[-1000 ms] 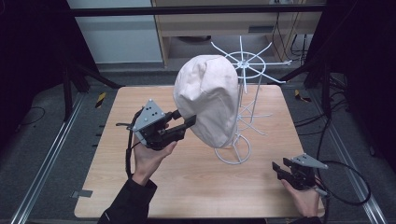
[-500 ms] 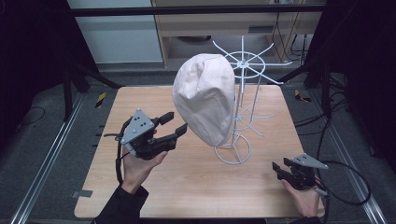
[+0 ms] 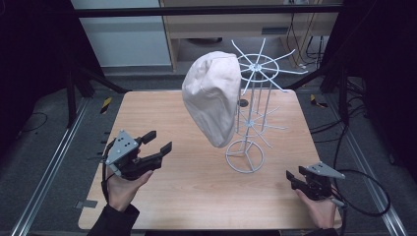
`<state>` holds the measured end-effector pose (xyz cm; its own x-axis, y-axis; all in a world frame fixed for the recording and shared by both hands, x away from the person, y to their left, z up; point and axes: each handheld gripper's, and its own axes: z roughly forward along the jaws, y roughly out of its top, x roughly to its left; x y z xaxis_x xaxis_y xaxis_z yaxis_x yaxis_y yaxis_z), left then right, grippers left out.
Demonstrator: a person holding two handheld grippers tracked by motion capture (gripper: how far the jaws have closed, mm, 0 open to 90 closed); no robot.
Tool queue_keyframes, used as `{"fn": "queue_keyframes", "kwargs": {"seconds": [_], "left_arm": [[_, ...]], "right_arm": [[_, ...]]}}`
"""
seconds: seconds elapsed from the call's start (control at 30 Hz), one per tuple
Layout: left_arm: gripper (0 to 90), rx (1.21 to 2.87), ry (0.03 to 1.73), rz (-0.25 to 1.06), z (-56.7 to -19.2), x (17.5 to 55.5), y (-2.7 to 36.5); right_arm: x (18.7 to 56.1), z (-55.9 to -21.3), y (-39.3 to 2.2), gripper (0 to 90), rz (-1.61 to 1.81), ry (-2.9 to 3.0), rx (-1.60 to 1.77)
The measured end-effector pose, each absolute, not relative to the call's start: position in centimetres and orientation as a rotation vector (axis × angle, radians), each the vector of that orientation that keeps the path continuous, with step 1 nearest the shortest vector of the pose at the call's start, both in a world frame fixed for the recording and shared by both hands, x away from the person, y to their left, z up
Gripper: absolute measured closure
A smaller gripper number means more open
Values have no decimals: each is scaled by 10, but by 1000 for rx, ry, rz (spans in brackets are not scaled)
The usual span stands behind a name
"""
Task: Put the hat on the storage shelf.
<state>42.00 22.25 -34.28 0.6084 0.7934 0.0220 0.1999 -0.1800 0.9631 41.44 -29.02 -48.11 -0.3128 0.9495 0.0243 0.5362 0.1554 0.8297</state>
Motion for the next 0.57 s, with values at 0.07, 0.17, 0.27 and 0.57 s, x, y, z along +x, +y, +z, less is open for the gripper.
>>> {"fn": "queue_keyframes", "kwargs": {"seconds": [0.07, 0.17, 0.27, 0.57], "left_arm": [[345, 1709, 857, 662, -352, 420, 230], [335, 1736, 927, 666, -373, 420, 244], [318, 1757, 981, 666, -392, 420, 255], [297, 1762, 1155, 656, -439, 429, 287]], "right_arm": [[415, -481, -290, 449, 1044, 1920, 1408], [415, -481, -290, 422, 1046, 1916, 1407], [415, -482, -290, 378, 1041, 1912, 1405], [417, -484, -291, 280, 1055, 1900, 1420]]}}
